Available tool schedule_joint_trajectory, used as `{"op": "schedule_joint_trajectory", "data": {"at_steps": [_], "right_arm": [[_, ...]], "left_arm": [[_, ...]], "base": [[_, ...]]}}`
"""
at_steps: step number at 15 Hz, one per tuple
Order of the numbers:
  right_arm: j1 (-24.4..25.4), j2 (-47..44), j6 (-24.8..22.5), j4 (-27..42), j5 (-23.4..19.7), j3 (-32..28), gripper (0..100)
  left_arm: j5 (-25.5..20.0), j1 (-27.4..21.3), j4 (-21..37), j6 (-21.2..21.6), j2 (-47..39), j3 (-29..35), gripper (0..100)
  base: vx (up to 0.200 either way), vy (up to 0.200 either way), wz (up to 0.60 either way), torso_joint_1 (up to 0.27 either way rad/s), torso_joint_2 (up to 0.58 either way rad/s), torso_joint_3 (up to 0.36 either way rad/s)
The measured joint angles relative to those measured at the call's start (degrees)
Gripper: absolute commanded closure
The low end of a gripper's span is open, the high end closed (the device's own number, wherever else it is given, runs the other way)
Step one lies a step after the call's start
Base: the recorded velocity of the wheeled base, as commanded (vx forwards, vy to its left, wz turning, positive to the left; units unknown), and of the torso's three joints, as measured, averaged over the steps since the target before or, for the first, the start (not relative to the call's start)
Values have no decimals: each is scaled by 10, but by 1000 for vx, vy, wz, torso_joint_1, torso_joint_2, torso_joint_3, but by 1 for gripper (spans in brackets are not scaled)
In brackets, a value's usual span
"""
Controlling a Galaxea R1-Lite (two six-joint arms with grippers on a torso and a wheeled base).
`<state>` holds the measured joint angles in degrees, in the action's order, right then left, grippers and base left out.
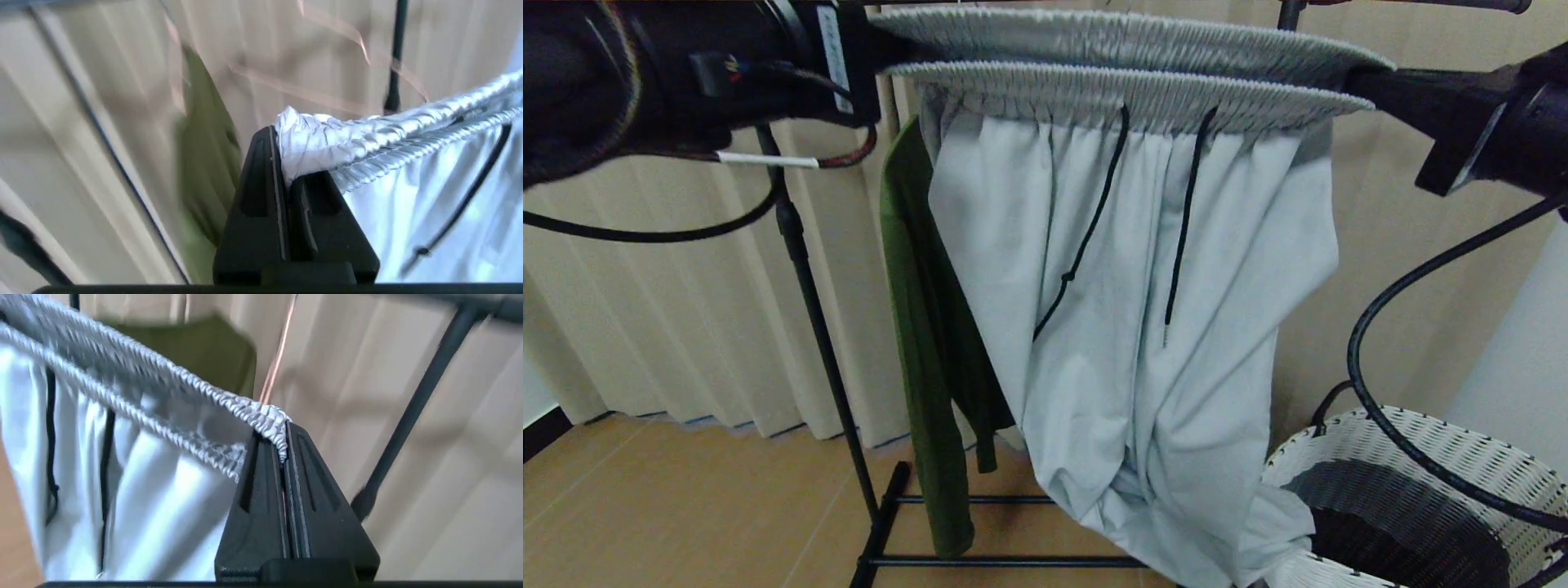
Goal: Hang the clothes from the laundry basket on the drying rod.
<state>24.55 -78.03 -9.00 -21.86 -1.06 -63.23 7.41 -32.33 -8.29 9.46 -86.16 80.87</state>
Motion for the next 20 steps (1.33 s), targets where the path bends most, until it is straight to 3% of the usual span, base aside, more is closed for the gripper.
{"op": "schedule_joint_trajectory", "data": {"at_steps": [3, 7, 15, 20], "right_arm": [[-1, 1, 2, -2, 1, 41, 100], [-1, 1, 2, -24, 1, 63, 100], [-1, 30, 1, -24, 0, 95, 100], [0, 107, 3, -15, -27, 149, 100]], "left_arm": [[3, -27, -2, 0, -11, -65, 100], [11, -36, -3, 0, -14, -89, 100], [13, -37, -11, 0, -19, -88, 100], [45, -36, -47, 0, -81, -29, 100]], "base": [[0, 0, 0, 0, 0, 0], [0, 0, 0, 0, 0, 0], [0, 0, 0, 0, 0, 0], [0, 0, 0, 0, 0, 0]]}}
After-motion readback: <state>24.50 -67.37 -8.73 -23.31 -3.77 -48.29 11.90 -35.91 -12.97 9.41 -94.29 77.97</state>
